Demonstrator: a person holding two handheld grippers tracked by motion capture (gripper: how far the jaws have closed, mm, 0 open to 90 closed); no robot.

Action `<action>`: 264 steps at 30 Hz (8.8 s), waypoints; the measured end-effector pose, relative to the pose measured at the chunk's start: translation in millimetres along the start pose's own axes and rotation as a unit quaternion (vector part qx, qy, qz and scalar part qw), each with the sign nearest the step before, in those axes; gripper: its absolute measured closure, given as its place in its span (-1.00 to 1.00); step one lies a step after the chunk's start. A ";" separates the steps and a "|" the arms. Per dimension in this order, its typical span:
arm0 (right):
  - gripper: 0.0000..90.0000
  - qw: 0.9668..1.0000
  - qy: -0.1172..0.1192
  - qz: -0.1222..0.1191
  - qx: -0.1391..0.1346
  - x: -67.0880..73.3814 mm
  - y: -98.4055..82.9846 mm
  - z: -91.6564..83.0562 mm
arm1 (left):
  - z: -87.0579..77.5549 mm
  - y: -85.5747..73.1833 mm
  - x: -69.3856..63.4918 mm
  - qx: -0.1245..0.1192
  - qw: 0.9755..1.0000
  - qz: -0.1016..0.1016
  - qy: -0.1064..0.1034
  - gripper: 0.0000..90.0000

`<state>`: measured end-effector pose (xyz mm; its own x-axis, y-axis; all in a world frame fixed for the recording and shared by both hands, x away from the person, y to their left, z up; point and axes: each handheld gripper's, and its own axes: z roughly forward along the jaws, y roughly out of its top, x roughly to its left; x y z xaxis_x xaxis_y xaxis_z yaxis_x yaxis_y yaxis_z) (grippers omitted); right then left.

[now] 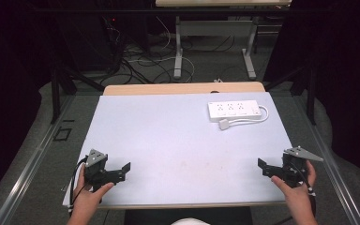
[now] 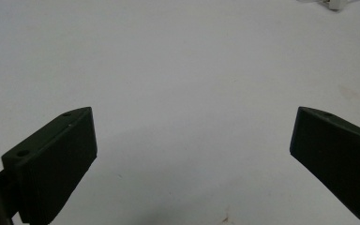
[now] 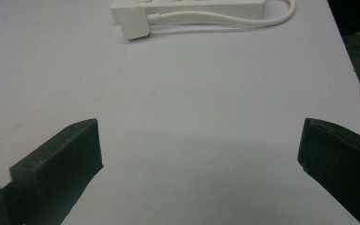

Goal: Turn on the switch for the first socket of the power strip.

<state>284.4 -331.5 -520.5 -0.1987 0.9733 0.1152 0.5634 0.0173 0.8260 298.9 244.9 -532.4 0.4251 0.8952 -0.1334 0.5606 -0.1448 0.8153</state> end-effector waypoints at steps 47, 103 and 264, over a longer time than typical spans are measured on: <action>-1.00 0.999 0.014 -0.045 0.015 9.5 43.0 11.9 | -0.6 -0.2 -2.1 0.005 1.000 -0.001 0.008 -0.93; -1.00 0.994 0.005 -0.088 0.060 16.5 138.4 45.2 | -0.1 -0.8 -1.3 0.005 1.000 -0.010 0.008 -0.91; 1.00 0.990 -0.043 0.016 0.132 -21.6 144.1 214.8 | 2.6 -4.7 1.6 0.018 0.999 -0.023 0.013 -0.83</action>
<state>542.1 -300.8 -522.5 -0.1139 0.9901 0.0826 0.7610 0.0335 0.6479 298.8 246.0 -537.9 0.3799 0.9122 -0.1539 0.6042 -0.1187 0.7879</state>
